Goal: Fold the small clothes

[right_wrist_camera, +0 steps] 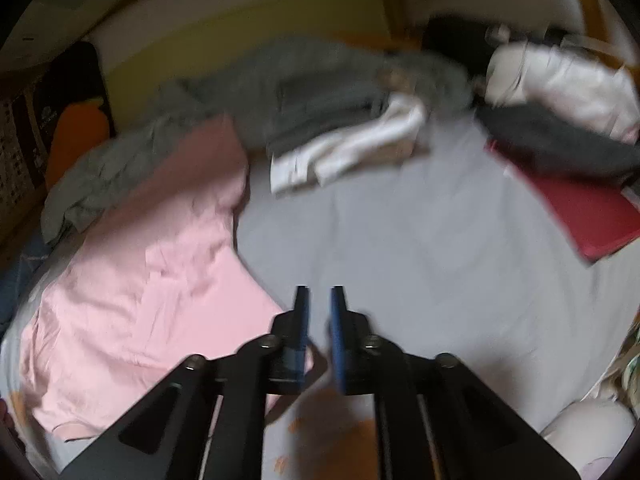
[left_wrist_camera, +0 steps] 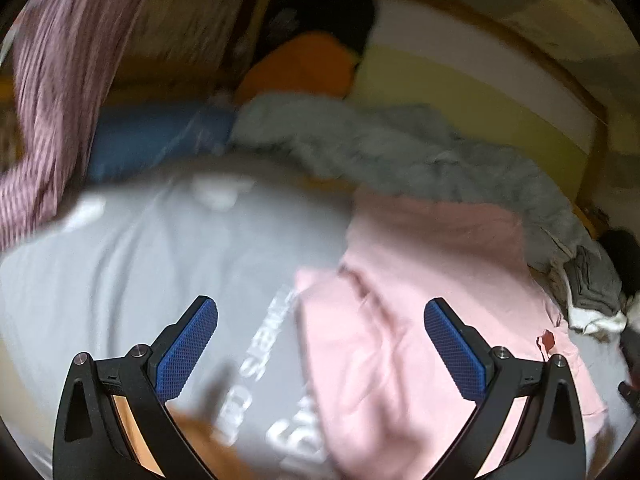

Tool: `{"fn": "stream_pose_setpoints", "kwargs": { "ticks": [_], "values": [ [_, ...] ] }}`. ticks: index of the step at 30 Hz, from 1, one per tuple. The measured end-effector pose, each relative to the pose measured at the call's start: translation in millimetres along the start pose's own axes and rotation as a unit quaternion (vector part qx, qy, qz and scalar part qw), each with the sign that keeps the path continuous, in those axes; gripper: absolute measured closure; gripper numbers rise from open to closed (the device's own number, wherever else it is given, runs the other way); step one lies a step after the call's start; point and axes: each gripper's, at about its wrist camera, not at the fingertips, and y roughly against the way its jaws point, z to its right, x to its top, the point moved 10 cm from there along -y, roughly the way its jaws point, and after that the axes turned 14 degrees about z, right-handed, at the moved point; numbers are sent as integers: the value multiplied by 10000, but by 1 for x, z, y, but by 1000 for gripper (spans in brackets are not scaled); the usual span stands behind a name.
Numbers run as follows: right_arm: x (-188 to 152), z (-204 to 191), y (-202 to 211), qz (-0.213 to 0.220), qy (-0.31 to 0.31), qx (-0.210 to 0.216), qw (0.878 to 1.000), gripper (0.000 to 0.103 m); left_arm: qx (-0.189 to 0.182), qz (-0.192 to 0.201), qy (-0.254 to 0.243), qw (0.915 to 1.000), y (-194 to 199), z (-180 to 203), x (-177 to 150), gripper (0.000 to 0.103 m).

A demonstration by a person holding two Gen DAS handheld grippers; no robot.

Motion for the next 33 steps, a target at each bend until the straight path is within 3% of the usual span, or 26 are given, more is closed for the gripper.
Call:
{"fn": "stream_pose_setpoints", "kwargs": {
  "ticks": [3, 6, 10, 12, 13, 15, 17, 18, 20, 22, 24, 26, 29, 31, 32, 33],
  "values": [
    [4, -13, 4, 72, 18, 282, 9996, 83, -297, -488, 995, 9934, 1, -20, -34, 2],
    [-1, -32, 6, 28, 256, 393, 9989, 83, -789, -958, 2016, 9716, -5, -19, -60, 7],
    [-12, -52, 8, -68, 403, 616, 9973, 83, -762, -619, 2114, 9724, -26, -20, -43, 11],
    [-15, -58, 6, -80, 455, 660, 9967, 83, -898, -1220, 2275, 9619, -58, -15, -44, 11],
    [-17, -61, 6, -95, 493, 688, 9964, 83, -817, -1365, 2315, 9597, -71, -19, -42, 18],
    [-19, -65, 5, -108, 543, 737, 9957, 83, -759, -1396, 2485, 9555, -88, -23, -30, 22],
    [-20, -65, 5, -116, 611, 764, 9951, 83, -877, -1615, 2757, 9435, -104, -23, -29, 26],
    [-21, -64, 4, -127, 662, 740, 9950, 83, -946, -1761, 2819, 9384, -111, -22, -32, 30],
    [-24, -63, 1, -174, 714, 685, 9949, 83, -1010, -1886, 2690, 9391, -115, -18, -34, 47],
    [-26, -62, -3, -255, 648, 700, 9951, 83, -1178, -1947, 2662, 9367, -117, -10, -39, 86],
    [-28, -61, -5, -301, 630, 693, 9951, 83, -1103, -2023, 2738, 9338, -120, -14, -47, 101],
    [-30, -60, -8, -323, 664, 654, 9951, 83, -659, -1750, 2573, 9481, -115, -28, -43, 102],
    [-30, -61, -8, -294, 754, 613, 9948, 83, -439, -673, 1980, 9769, -89, -29, 5, 102],
    [-30, -63, -8, -278, 800, 617, 9945, 83, -1076, 261, 1172, 9869, -55, 9, 54, 102],
    [-29, -65, -7, -265, 811, 627, 9944, 83, -1439, 488, 718, 9858, -40, 34, 66, 102],
    [-29, -66, -7, -262, 823, 652, 9941, 83, -1950, 532, 166, 9792, -24, 69, 70, 102]
  ]
}}
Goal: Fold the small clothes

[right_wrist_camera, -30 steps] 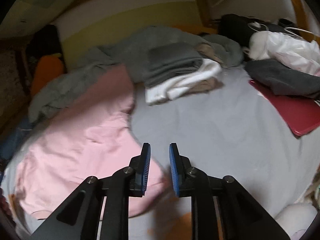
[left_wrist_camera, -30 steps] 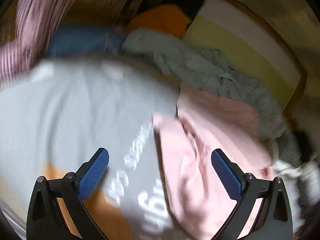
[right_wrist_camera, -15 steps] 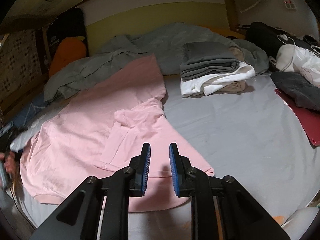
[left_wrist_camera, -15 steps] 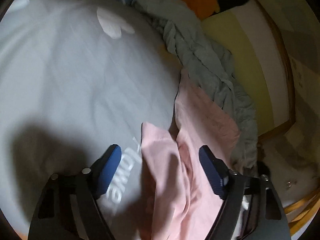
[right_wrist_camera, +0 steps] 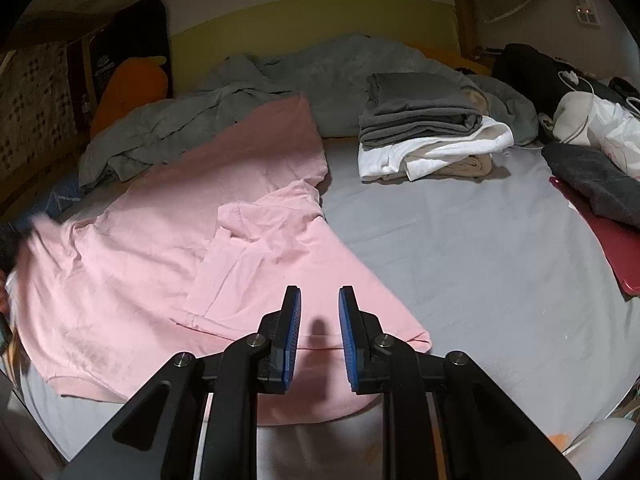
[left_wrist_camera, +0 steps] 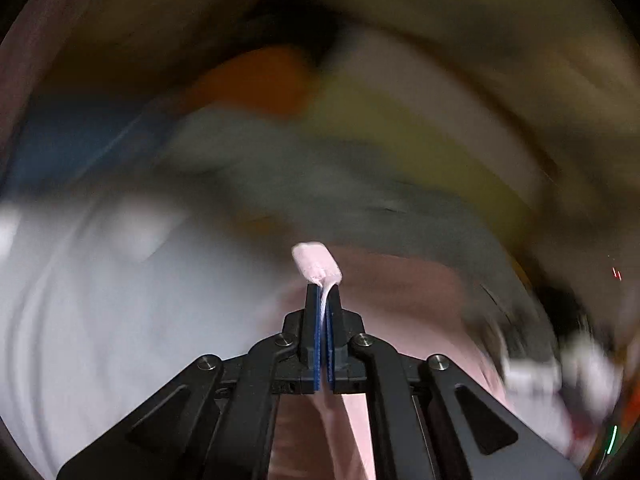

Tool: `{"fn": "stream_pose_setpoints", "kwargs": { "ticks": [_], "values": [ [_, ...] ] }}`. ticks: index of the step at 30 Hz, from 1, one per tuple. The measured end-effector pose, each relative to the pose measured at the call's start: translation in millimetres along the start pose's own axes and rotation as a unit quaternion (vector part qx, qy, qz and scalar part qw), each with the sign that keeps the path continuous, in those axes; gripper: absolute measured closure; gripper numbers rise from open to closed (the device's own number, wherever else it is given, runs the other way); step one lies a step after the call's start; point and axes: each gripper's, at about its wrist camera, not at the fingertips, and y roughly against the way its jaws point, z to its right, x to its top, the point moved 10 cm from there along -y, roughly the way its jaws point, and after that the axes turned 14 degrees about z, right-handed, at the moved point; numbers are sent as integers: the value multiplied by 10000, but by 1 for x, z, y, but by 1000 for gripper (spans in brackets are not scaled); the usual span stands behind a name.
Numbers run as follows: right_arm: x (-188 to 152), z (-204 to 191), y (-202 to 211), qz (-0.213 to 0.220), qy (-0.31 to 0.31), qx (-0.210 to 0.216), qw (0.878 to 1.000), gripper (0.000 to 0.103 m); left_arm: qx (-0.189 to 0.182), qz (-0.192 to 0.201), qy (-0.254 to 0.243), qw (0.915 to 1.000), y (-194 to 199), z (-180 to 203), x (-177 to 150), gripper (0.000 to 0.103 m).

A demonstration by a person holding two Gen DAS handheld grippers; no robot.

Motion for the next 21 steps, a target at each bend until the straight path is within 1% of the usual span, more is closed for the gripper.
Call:
{"fn": "stream_pose_setpoints", "kwargs": {
  "ticks": [1, 2, 3, 4, 6, 8, 9, 10, 11, 12, 13, 14, 15, 17, 18, 19, 20, 21],
  "values": [
    [0, -2, 0, -6, 32, 27, 10000, 83, -401, -182, -299, 9986, 0, 29, -7, 102],
    [-1, -4, 0, -12, 80, 42, 10000, 83, -817, -560, -656, 9929, 1, 61, -26, 102],
    [-2, -5, 0, -10, 128, 39, 9999, 83, -984, -921, -957, 9862, 3, 80, -49, 101],
    [-2, -6, 0, 1, 211, 12, 9998, 83, -1003, -1306, -1270, 9781, 5, 94, -77, 101],
    [-2, -5, 2, 45, 356, -70, 9993, 83, -974, -1884, -1603, 9640, 16, 106, -130, 100],
    [0, -3, 4, 78, 372, -94, 9992, 83, -781, -2307, -1780, 9534, 28, 106, -168, 92],
    [1, -1, 4, 84, 337, -80, 9994, 83, -713, -2415, -1865, 9496, 37, 104, -177, 84],
    [3, 0, 5, 77, 255, -50, 9996, 83, -701, -2408, -1884, 9495, 44, 102, -180, 72],
    [3, 1, 5, 70, 213, -27, 9997, 80, -715, -2325, -1880, 9516, 54, 103, -178, 66],
    [4, 1, 5, 64, 156, 18, 9999, 77, -703, -2140, -1865, 9563, 63, 102, -170, 54],
    [4, -1, 5, 65, 117, 77, 9999, 75, -614, -1885, -1836, 9628, 71, 99, -159, 46],
    [4, -3, 5, 60, 119, 120, 9998, 75, -463, -1651, -1777, 9690, 75, 91, -146, 42],
    [3, -6, 5, 50, 154, 163, 9997, 75, -226, -1415, -1654, 9758, 81, 82, -132, 36],
    [0, -17, 6, 11, 254, 275, 9993, 75, 267, -1197, -1393, 9826, 77, 55, -115, 34],
    [-1, -22, 6, -4, 263, 352, 9990, 75, 520, -1240, -1221, 9834, 75, 41, -113, 34],
    [-2, -32, 7, -44, 249, 521, 9983, 75, 784, -1457, -993, 9812, 71, 21, -117, 34],
    [-3, -40, 7, -76, 224, 660, 9975, 75, 947, -1653, -725, 9790, 69, 7, -122, 34],
    [-2, -50, 8, -115, 173, 829, 9963, 75, 1046, -1816, -375, 9771, 67, -6, -129, 37]
  ]
}}
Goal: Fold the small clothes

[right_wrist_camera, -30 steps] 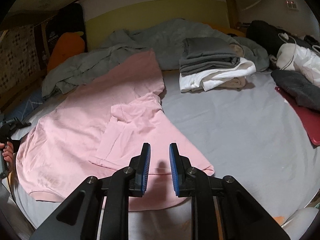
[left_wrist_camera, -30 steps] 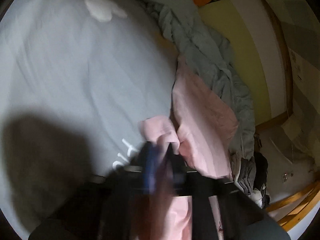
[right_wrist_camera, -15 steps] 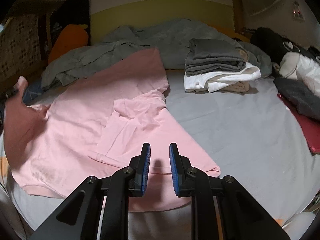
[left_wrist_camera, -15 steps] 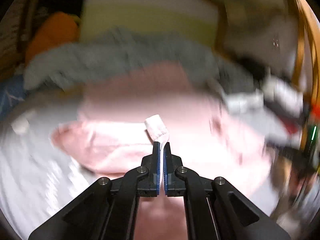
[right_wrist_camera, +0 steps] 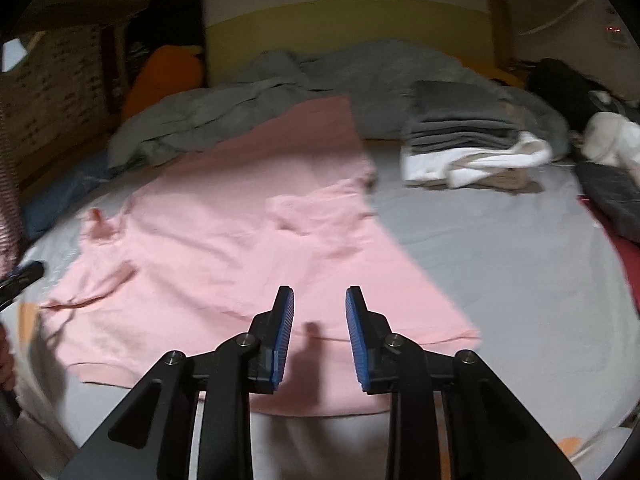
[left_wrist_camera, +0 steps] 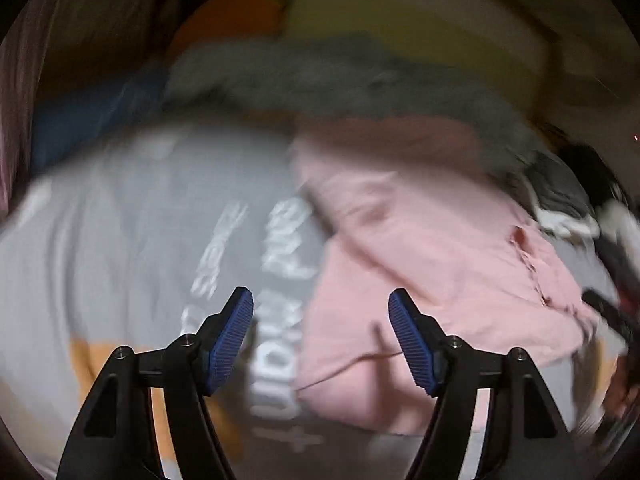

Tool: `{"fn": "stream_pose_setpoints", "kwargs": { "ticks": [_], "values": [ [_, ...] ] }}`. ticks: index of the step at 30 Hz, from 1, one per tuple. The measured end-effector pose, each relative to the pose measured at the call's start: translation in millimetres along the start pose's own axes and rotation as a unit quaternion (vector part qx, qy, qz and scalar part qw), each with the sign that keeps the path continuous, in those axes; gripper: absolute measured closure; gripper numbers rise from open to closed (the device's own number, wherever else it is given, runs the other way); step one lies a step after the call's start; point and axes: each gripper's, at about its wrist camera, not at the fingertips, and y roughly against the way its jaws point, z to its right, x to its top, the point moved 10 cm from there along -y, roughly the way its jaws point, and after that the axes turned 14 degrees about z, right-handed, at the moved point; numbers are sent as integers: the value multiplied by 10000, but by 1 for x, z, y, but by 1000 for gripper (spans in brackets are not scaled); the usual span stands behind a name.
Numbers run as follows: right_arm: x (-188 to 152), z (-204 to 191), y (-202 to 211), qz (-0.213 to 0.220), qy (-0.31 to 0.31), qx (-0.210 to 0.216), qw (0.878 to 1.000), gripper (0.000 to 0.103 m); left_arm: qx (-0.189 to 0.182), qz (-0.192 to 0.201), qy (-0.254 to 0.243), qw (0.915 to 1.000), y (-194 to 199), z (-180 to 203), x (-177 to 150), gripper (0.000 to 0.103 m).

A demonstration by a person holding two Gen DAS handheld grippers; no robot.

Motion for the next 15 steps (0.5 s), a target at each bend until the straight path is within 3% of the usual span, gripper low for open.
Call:
{"fn": "stream_pose_setpoints", "kwargs": {
  "ticks": [1, 4, 5, 6, 7, 8, 10, 12, 14, 15],
  "values": [
    [2, -16, -2, -67, -99, 280, 9995, 75, -44, -152, 338, 9993, -2, -12, -7, 45],
    [16, -58, -6, -111, -165, 924, 9955, 75, -626, -498, 1339, 9878, -10, -15, -18, 70],
    [22, -73, -8, -101, -119, 1107, 9937, 75, -891, -616, 1673, 9799, -13, -10, -19, 77],
    [26, -85, -10, -118, -52, 1258, 9920, 75, -1189, -796, 2089, 9674, -16, -7, -23, 98],
    [32, -107, -16, -216, 90, 1566, 9874, 75, -1297, -923, 2438, 9567, -17, -7, -28, 100],
    [38, -130, -23, -310, 211, 1835, 9823, 75, -1196, -939, 2633, 9527, -18, -12, -33, 100],
    [47, -172, -36, -414, 421, 2194, 9738, 75, -1002, -806, 2619, 9565, -13, -18, -34, 100],
    [52, -210, -52, -498, 694, 2427, 9663, 72, -729, -627, 2236, 9699, -5, -13, -29, 100],
    [53, -241, -69, -532, 983, 2461, 9628, 41, -372, -372, 1604, 9856, 6, -11, -25, 100],
    [53, -257, -79, -547, 1124, 2514, 9598, 37, -264, -318, 1425, 9889, 9, -11, -27, 100]
  ]
}}
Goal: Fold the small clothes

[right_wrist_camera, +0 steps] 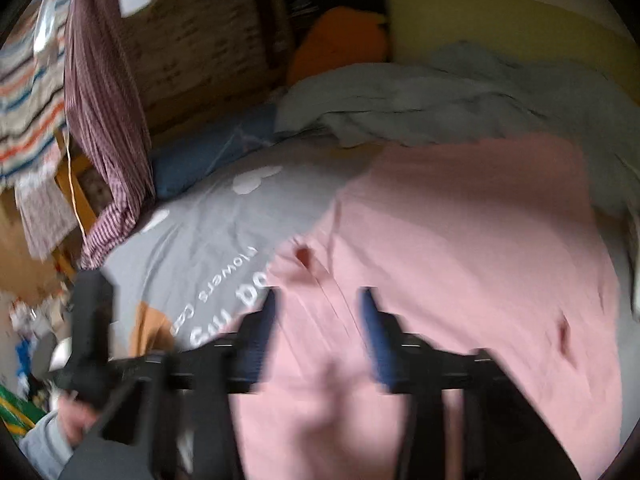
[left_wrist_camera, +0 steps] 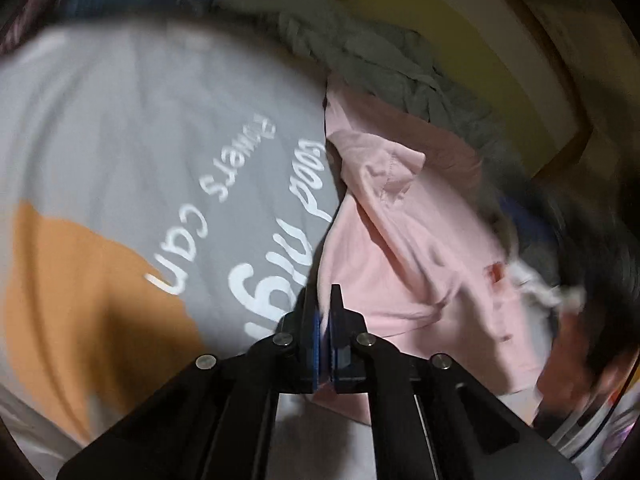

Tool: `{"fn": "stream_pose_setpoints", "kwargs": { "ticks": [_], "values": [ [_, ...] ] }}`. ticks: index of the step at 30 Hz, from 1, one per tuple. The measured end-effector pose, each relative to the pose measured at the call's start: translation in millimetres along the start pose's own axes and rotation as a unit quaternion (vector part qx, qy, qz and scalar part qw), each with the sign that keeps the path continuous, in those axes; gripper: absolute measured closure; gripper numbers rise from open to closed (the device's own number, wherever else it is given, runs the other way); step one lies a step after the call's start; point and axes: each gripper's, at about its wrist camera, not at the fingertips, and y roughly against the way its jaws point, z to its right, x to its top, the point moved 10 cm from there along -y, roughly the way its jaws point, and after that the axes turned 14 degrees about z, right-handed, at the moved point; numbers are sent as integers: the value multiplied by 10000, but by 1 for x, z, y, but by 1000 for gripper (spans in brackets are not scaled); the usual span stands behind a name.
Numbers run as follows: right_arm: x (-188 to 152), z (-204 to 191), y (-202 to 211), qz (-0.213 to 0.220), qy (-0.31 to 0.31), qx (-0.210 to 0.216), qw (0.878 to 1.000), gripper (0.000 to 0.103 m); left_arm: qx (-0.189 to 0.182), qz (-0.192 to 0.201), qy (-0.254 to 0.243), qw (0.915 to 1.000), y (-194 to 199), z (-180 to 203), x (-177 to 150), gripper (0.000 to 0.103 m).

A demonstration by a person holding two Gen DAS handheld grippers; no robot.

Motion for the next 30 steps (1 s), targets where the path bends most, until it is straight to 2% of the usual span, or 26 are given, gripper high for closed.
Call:
{"fn": "stream_pose_setpoints", "kwargs": {
  "ticks": [2, 4, 6, 7, 8, 10, 12, 13, 15, 18, 19, 20, 21, 22, 23, 24, 26, 28, 30],
  "values": [
    [1, -15, -31, -186, 253, 58, 9995, 37, 118, 27, -161, 9998, 3, 1, -6, 100],
    [-8, -21, -66, -569, 491, -10, 9972, 38, 162, 28, -156, 9997, 0, 1, -4, 100],
    [-18, -20, -89, -835, 541, 23, 9950, 62, 151, -4, -187, 9997, -2, -1, -4, 100],
    [-22, -19, -98, -939, 506, 54, 9943, 90, 164, -15, -240, 9996, -1, -4, -4, 100],
    [-22, -16, -102, -930, 438, 45, 9947, 100, 176, -10, -295, 9994, 1, -6, -5, 100],
    [-7, 8, -102, -495, 260, -417, 9976, 100, 212, -33, -440, 9988, 5, -13, -8, 100],
    [6, 32, -98, -214, -1, -842, 9962, 100, 221, -34, -474, 9986, 2, -13, -9, 100],
    [8, 47, -97, -210, -233, -977, 9947, 100, 214, -54, -445, 9988, 1, -14, -9, 100],
    [1, 59, -102, -453, -472, -940, 9934, 100, 216, -82, -406, 9989, 0, -16, -9, 100],
    [-23, 72, -108, -920, -495, -1035, 9891, 99, 213, -105, -441, 9987, -3, -15, -9, 99],
    [-28, 75, -105, -943, -560, -1054, 9884, 95, 179, -113, -454, 9987, -5, -15, -6, 99],
    [-28, 77, -102, -891, -629, -1071, 9883, 81, 73, -117, -413, 9991, -4, -13, -4, 98],
    [-27, 84, -91, -709, -781, -1170, 9875, 74, -69, -119, -317, 9994, -4, -12, 0, 93],
    [-25, 91, -83, -568, -886, -1178, 9874, 62, -269, -115, -175, 9994, -1, -10, 5, 82],
    [-23, 93, -69, -382, -1035, -1098, 9878, 56, -518, -78, 45, 9986, 4, -8, 13, 76],
    [-22, 93, -57, -260, -1192, -921, 9882, 57, -737, -26, 255, 9970, 9, -7, 23, 68],
    [-28, 85, -32, -230, -1434, -477, 9883, 57, -1117, -43, 734, 9910, 11, -3, 49, 65],
    [-41, 76, -9, -300, -1474, -197, 9884, 57, -1054, -91, 871, 9906, 3, -3, 75, 65],
    [-60, 69, 4, -458, -1497, -93, 9876, 57, -945, -89, 568, 9939, -18, 2, 101, 65]
  ]
}}
